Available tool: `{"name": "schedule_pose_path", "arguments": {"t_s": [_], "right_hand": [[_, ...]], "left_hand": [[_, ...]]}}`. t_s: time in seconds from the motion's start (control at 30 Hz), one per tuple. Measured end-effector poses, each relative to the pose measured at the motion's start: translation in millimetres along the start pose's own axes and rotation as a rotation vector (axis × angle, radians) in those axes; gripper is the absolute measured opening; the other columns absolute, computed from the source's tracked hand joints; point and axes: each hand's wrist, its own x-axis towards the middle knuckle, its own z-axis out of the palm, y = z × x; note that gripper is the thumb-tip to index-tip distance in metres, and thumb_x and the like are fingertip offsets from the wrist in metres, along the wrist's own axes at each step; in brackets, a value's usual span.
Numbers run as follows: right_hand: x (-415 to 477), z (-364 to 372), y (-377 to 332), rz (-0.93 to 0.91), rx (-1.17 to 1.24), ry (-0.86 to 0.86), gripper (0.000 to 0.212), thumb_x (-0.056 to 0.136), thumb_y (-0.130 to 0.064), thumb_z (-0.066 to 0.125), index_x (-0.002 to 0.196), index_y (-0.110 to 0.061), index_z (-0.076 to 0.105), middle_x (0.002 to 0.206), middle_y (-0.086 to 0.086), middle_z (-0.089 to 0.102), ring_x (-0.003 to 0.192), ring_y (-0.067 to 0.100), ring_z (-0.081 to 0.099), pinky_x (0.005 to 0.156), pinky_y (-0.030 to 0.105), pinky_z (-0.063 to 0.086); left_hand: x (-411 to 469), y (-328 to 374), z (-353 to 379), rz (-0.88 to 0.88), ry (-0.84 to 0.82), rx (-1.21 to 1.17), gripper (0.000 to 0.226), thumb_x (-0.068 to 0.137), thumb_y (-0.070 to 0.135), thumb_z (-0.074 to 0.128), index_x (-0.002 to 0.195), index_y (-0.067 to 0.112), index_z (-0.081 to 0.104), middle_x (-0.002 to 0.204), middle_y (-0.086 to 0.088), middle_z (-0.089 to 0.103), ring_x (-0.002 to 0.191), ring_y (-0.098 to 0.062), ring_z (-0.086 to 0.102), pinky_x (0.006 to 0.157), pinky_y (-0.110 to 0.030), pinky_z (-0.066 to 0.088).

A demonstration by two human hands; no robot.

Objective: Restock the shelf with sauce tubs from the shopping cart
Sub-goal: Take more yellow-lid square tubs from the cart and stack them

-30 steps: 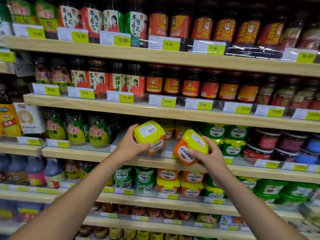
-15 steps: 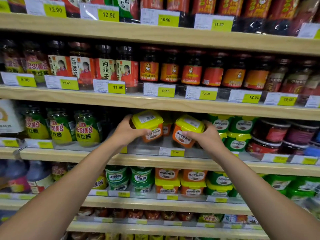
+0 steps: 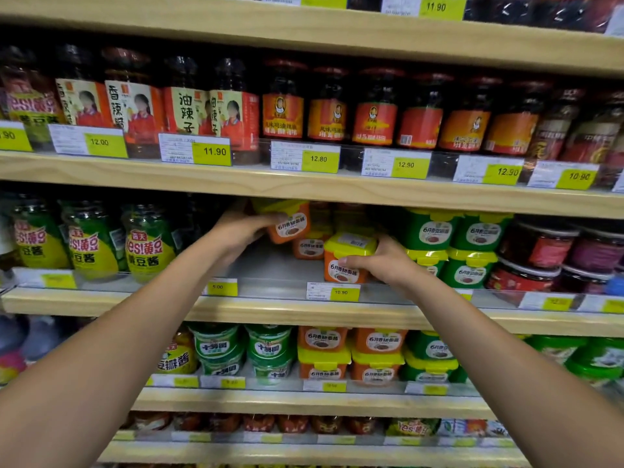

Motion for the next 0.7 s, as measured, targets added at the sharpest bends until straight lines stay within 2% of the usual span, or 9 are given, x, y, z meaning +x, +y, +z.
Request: {"name": "schedule_pose_path", "arguments": {"t_s": [0.1, 0.23, 0.3, 0.37, 0.53, 0.63, 0.7], "right_hand": [[2, 2, 2, -0.021, -0.032, -0.028, 0.046, 0.069, -0.026, 0.093, 0.095, -0.032, 0.055, 0.102, -0.009, 0.067, 0.102, 0.013, 0.064, 0.100, 0.034, 0.051], [4, 1, 5, -0.029, -0.098, -0.069, 0.061, 0.073, -0.034, 0.090, 0.121, -0.027, 0.053, 0.122, -0.003, 0.065, 0.113, 0.017, 0.062, 0.103, 0.036, 0.050], [4, 1, 6, -0.026, -0.127, -0.070, 0.073, 0.073, -0.038, 0.089, 0.133, -0.022, 0.050, 0.127, -0.004, 0.062, 0.116, 0.016, 0.060, 0.103, 0.034, 0.049], [4, 2, 7, -0.022, -0.156, -0.061, 0.083, 0.074, -0.044, 0.087, 0.142, -0.021, 0.044, 0.131, -0.005, 0.059, 0.119, 0.016, 0.058, 0.103, 0.031, 0.048], [4, 2, 10, -0.058, -0.252, -0.052, 0.090, 0.073, -0.053, 0.084, 0.145, -0.022, 0.040, 0.132, -0.008, 0.054, 0.120, 0.012, 0.055, 0.099, 0.026, 0.045], [3, 4, 14, -0.086, -0.314, -0.021, 0.092, 0.073, -0.046, 0.086, 0.146, -0.019, 0.037, 0.137, -0.002, 0.054, 0.124, 0.018, 0.055, 0.101, 0.028, 0.046], [3, 6, 18, -0.096, -0.332, 0.011, 0.092, 0.074, -0.041, 0.086, 0.146, -0.017, 0.035, 0.136, -0.001, 0.056, 0.124, 0.019, 0.055, 0.097, 0.027, 0.045]], "left_hand": [[14, 4, 5, 0.007, -0.043, 0.031, 0.062, 0.069, 0.012, 0.086, 0.125, 0.024, 0.063, 0.124, 0.002, 0.071, 0.120, -0.017, 0.064, 0.114, -0.045, 0.045], [37, 8, 19, 0.023, -0.163, 0.104, 0.061, 0.083, 0.011, 0.079, 0.139, 0.023, 0.057, 0.135, 0.003, 0.067, 0.127, -0.013, 0.059, 0.116, -0.041, 0.042], [48, 11, 29, 0.038, -0.225, 0.132, 0.067, 0.079, 0.019, 0.084, 0.139, 0.027, 0.056, 0.134, 0.007, 0.067, 0.127, -0.010, 0.059, 0.114, -0.038, 0.044], [57, 12, 40, 0.033, -0.273, 0.142, 0.079, 0.066, 0.033, 0.089, 0.138, 0.031, 0.057, 0.134, 0.010, 0.067, 0.129, -0.011, 0.058, 0.112, -0.038, 0.045], [78, 0, 66, 0.006, -0.331, 0.200, 0.078, 0.064, 0.043, 0.090, 0.135, 0.036, 0.056, 0.139, 0.009, 0.063, 0.134, -0.014, 0.052, 0.118, -0.046, 0.037], [86, -10, 81, -0.017, -0.311, 0.213, 0.082, 0.057, 0.049, 0.092, 0.131, 0.032, 0.060, 0.135, 0.005, 0.066, 0.130, -0.016, 0.057, 0.116, -0.045, 0.041], [90, -16, 90, -0.017, -0.298, 0.219, 0.080, 0.063, 0.047, 0.092, 0.133, 0.028, 0.059, 0.134, 0.003, 0.067, 0.127, -0.016, 0.059, 0.113, -0.043, 0.044]]}}
